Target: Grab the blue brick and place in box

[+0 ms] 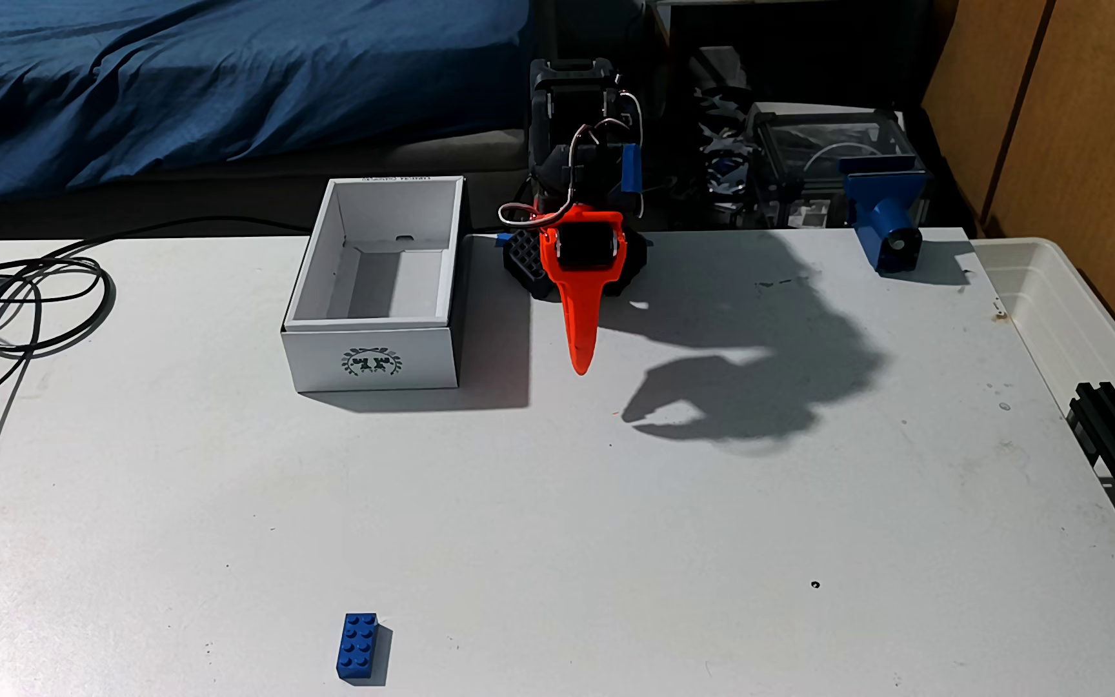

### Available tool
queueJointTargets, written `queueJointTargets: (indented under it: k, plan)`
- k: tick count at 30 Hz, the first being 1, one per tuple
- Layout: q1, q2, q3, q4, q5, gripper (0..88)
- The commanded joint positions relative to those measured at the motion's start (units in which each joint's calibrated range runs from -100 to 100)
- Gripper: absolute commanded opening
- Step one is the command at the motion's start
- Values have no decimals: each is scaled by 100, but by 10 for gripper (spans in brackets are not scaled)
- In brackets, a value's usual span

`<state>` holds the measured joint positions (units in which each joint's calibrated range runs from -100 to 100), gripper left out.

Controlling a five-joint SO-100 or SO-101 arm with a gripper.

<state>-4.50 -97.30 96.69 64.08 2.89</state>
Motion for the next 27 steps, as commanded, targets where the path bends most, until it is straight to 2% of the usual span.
queueJointTargets:
  k: [1, 27]
  plan:
    - [-18, -59, -157, -9, 29, 9]
    - [27, -67, -193, -182, 29, 16]
